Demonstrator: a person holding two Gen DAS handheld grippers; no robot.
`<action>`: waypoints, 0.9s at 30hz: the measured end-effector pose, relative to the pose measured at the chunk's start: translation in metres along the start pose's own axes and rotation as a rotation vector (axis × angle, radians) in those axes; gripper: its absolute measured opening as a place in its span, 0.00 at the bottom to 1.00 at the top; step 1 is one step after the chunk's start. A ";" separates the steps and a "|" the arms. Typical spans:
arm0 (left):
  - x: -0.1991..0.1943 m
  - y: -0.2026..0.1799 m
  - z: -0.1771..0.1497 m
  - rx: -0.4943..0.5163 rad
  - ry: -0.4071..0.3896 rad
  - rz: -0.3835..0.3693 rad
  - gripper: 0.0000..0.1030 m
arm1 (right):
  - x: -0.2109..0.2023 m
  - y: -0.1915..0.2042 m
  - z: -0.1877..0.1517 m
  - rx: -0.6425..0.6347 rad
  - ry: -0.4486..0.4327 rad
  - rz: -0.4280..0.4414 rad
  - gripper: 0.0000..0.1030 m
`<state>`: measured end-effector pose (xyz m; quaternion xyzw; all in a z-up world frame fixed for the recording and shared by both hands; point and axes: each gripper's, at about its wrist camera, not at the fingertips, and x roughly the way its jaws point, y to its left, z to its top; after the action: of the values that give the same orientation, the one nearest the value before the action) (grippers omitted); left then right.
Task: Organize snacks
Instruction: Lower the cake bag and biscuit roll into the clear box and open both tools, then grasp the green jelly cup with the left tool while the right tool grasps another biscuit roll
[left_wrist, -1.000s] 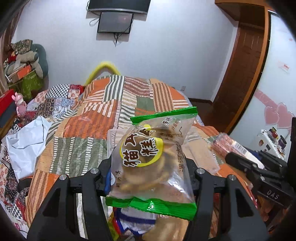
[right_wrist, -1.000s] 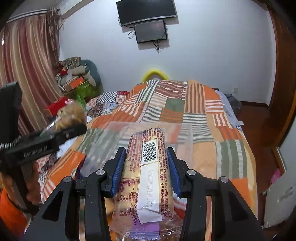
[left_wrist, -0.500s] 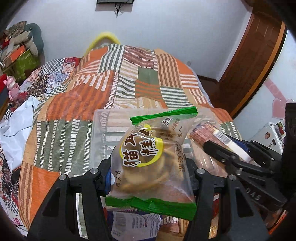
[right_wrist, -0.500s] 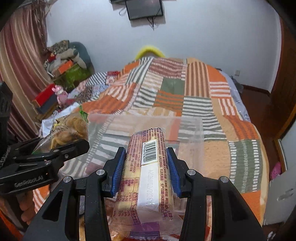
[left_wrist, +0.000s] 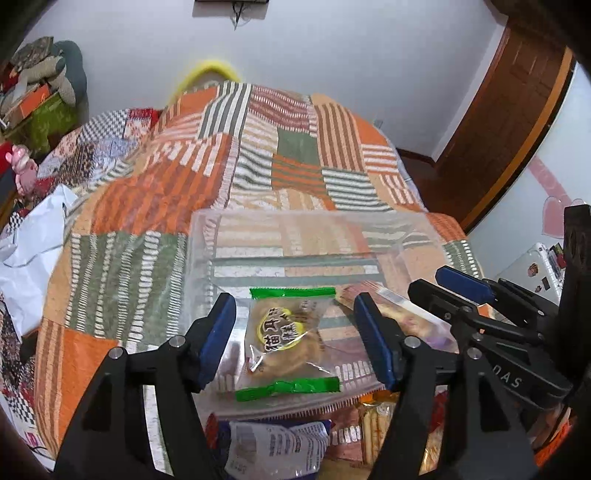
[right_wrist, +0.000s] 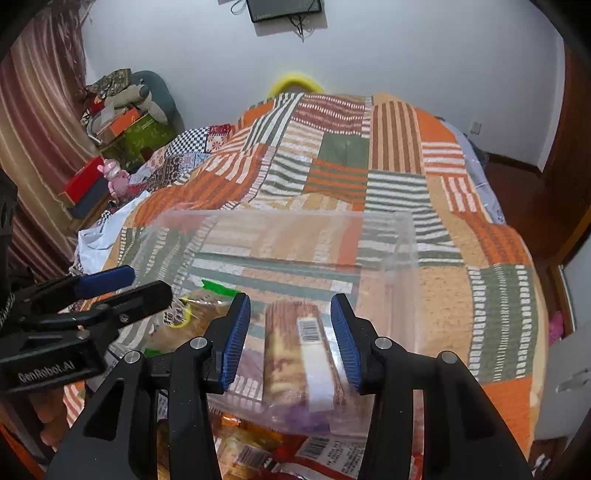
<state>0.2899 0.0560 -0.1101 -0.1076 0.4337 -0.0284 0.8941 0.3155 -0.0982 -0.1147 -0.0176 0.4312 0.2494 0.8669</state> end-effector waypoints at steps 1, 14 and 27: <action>-0.008 0.000 0.000 0.009 -0.015 -0.002 0.65 | -0.003 0.001 0.001 -0.003 -0.009 0.001 0.41; -0.100 0.015 -0.031 0.085 -0.173 0.027 0.85 | -0.071 0.000 -0.028 -0.032 -0.134 -0.002 0.60; -0.097 0.064 -0.110 0.042 -0.054 0.087 0.87 | -0.094 -0.027 -0.096 0.006 -0.094 -0.096 0.66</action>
<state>0.1407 0.1134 -0.1158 -0.0705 0.4131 0.0043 0.9080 0.2096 -0.1848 -0.1093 -0.0238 0.3896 0.2066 0.8972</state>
